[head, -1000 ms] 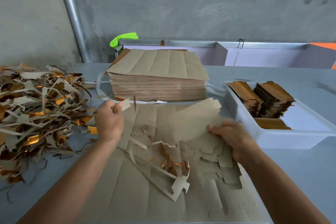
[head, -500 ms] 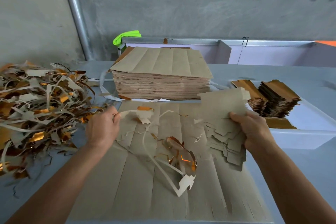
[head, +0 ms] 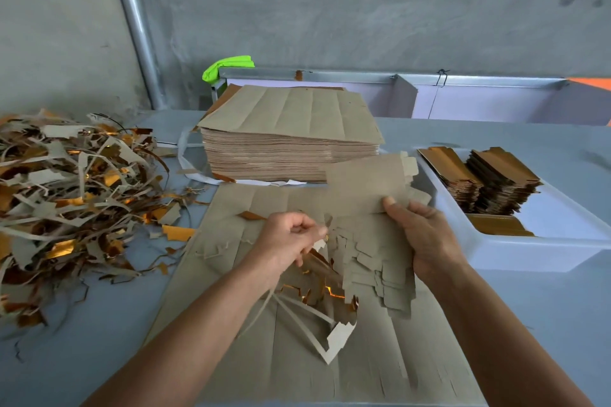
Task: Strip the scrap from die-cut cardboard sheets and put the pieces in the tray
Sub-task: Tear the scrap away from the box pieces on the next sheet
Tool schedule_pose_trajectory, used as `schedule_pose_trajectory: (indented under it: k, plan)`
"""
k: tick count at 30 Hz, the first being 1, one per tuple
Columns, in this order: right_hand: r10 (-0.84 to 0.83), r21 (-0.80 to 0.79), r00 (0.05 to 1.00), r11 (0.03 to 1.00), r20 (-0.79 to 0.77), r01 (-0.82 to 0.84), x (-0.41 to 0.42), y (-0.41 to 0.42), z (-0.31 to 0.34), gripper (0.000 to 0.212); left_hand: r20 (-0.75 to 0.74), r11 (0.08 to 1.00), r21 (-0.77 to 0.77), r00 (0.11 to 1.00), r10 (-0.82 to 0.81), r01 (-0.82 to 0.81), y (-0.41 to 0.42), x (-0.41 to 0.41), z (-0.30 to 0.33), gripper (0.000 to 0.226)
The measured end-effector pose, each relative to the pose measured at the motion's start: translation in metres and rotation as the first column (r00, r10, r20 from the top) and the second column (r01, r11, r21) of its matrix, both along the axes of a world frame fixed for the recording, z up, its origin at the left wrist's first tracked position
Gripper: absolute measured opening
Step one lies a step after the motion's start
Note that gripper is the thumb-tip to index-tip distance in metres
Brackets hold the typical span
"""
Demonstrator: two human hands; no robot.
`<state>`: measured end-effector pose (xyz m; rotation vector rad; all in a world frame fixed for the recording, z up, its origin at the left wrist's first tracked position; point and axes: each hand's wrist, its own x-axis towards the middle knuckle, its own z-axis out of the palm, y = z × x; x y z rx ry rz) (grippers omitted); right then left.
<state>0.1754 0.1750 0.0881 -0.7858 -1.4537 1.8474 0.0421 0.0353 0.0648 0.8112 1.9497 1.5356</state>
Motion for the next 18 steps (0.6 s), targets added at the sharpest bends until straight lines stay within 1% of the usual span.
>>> schedule_pose_trajectory:
  k: [1, 2, 3, 4, 5, 6, 7, 8, 9, 10, 11, 12, 13, 14, 15, 16, 17, 18]
  plan:
    - [-0.015, -0.022, 1.000, 1.000, -0.005, 0.015, 0.001, 0.002, -0.002, 0.010, -0.036, 1.000, -0.027, 0.999, -0.009, 0.008, -0.001, -0.001, -0.001, 0.008]
    - [-0.030, -0.055, 1.000, 0.998, -0.010, 0.029, 0.002, 0.004, -0.003, 0.008, -0.136, 0.996, -0.084, 0.991, -0.018, 0.007, -0.003, -0.002, -0.002, 0.011]
    - [-0.051, -0.090, 0.999, 0.995, -0.012, 0.050, 0.003, 0.007, -0.004, 0.007, -0.289, 0.984, -0.176, 0.957, -0.031, -0.022, -0.004, -0.005, -0.003, 0.015]
    - [-0.078, -0.120, 0.997, 0.990, -0.008, 0.077, 0.005, 0.011, -0.004, 0.007, -0.462, 0.954, -0.285, 0.885, -0.054, -0.090, -0.006, -0.007, -0.004, 0.017]
    - [-0.104, -0.140, 0.995, 0.985, -0.001, 0.103, 0.008, 0.016, -0.004, 0.007, -0.615, 0.906, -0.376, 0.784, -0.088, -0.194, -0.009, -0.011, -0.005, 0.017]
    - [-0.118, -0.161, 0.993, 0.980, 0.005, 0.118, 0.012, 0.020, -0.003, 0.006, -0.722, 0.844, -0.441, 0.680, -0.132, -0.304, -0.013, -0.016, -0.005, 0.014]
    - [-0.124, -0.190, 0.992, 0.974, 0.007, 0.124, 0.015, 0.024, -0.002, 0.007, -0.787, 0.782, -0.477, 0.592, -0.176, -0.401, -0.017, -0.019, -0.006, 0.013]
    - [-0.124, -0.234, 0.992, 0.965, 0.008, 0.123, 0.018, 0.027, -0.002, 0.009, -0.815, 0.730, -0.500, 0.539, -0.213, -0.467, -0.020, -0.023, -0.008, 0.015]
    - [-0.119, -0.276, 0.993, 0.954, 0.008, 0.116, 0.020, 0.030, -0.002, 0.011, -0.824, 0.704, -0.507, 0.519, -0.226, -0.498, -0.022, -0.025, -0.009, 0.016]
    - [-0.105, -0.307, 0.994, 0.946, 0.012, 0.103, 0.022, 0.030, -0.001, 0.013, -0.828, 0.717, -0.488, 0.525, -0.200, -0.497, -0.021, -0.024, -0.009, 0.018]
    - [-0.083, -0.322, 0.996, 0.943, 0.018, 0.085, 0.023, 0.031, -0.002, 0.016, -0.824, 0.765, -0.444, 0.547, -0.145, -0.466, -0.020, -0.021, -0.007, 0.022]
    - [-0.058, -0.328, 0.998, 0.942, 0.023, 0.062, 0.023, 0.029, -0.002, 0.018, -0.815, 0.823, -0.379, 0.574, -0.080, -0.424, -0.018, -0.015, -0.006, 0.033]
    - [-0.036, -0.329, 0.999, 0.943, 0.026, 0.043, 0.023, 0.028, -0.003, 0.019, -0.799, 0.874, -0.312, 0.601, -0.029, -0.373, -0.014, -0.010, -0.005, 0.049]
    - [-0.013, -0.327, 1.000, 0.945, 0.025, 0.021, 0.022, 0.026, -0.003, 0.021, -0.762, 0.918, -0.258, 0.647, -0.001, -0.302, -0.009, -0.005, -0.002, 0.071]
    - [0.011, -0.318, 1.000, 0.948, 0.022, -0.004, 0.022, 0.024, -0.003, 0.022, -0.694, 0.955, -0.209, 0.720, 0.009, -0.213, -0.004, 0.001, 0.001, 0.093]
    - [0.036, -0.305, 0.999, 0.952, 0.018, -0.029, 0.021, 0.023, -0.002, 0.025, -0.605, 0.980, -0.165, 0.796, -0.012, -0.110, 0.002, 0.006, 0.005, 0.110]
    - [0.062, -0.285, 0.998, 0.957, 0.015, -0.055, 0.019, 0.021, -0.001, 0.026, -0.519, 0.991, -0.132, 0.853, -0.051, -0.021, 0.007, 0.012, 0.009, 0.119]
    - [0.090, -0.262, 0.996, 0.961, 0.011, -0.084, 0.019, 0.020, 0.001, 0.028, -0.432, 0.992, -0.115, 0.896, -0.100, 0.055, 0.012, 0.016, 0.012, 0.121]
